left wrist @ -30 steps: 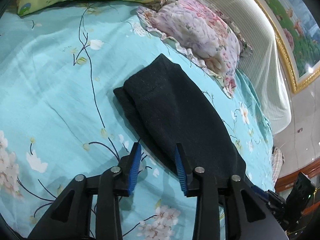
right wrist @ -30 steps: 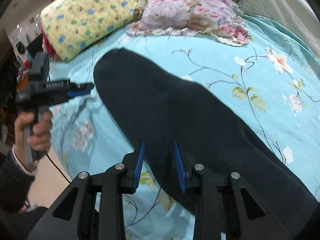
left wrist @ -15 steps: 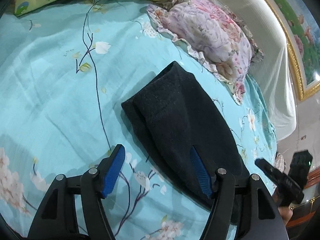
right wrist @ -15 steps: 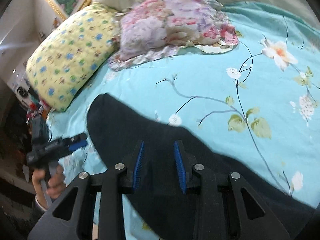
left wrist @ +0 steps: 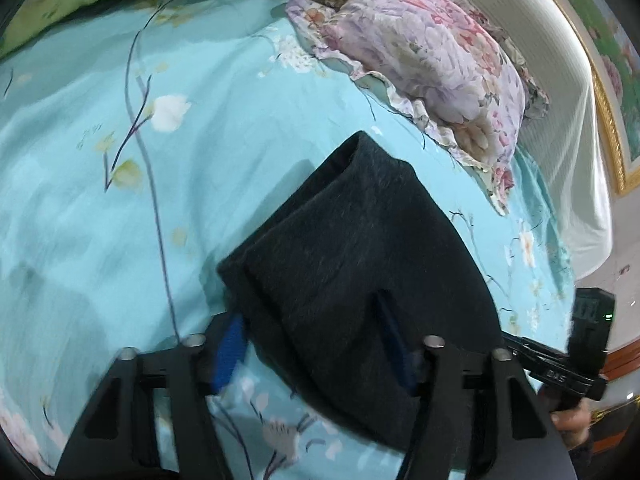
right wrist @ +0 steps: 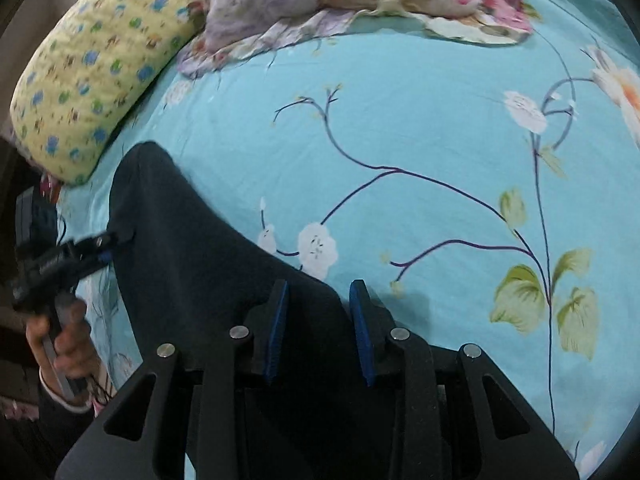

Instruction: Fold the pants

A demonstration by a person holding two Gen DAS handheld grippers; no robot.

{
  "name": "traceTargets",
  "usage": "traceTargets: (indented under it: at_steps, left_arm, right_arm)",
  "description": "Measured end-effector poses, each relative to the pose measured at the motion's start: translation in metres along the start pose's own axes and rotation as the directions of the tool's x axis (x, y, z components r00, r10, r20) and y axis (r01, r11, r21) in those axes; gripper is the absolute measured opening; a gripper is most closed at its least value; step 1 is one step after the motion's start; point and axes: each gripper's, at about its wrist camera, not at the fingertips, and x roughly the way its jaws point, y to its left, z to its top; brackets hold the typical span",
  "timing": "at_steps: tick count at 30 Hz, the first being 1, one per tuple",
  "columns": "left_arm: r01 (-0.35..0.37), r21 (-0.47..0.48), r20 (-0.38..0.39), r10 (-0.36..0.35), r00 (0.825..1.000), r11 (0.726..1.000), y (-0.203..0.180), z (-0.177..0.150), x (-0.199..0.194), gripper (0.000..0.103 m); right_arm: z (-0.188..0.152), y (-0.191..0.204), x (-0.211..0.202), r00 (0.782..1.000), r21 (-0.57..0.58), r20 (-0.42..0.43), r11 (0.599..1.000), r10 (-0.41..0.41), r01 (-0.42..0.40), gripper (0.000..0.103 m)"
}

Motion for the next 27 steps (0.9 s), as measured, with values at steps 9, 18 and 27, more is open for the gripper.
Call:
traceTargets:
  at_steps: [9, 18, 27]
  left_arm:
    - [0.039, 0.082, 0.100, -0.047, 0.994, 0.996, -0.010, -0.003, -0.037, 0.017]
    - [0.023, 0.161, 0.119, -0.042, 0.992, 0.987, -0.008, -0.008, -0.044, 0.017]
    - [-0.119, 0.165, 0.187, 0.087, 0.978, 0.979, 0.001, -0.018, -0.059, 0.047]
  right_arm:
    - [0.003, 0.010, -0.015, 0.993, -0.068, 0.085, 0.994, -0.077, 0.082, 0.011]
    - [0.013, 0.020, -0.025, 0.965, -0.073, 0.195, 0.979, -0.175, 0.193, 0.009]
    - [0.006, 0.009, -0.022, 0.957, 0.016, 0.185, 0.974, -0.225, 0.226, 0.039]
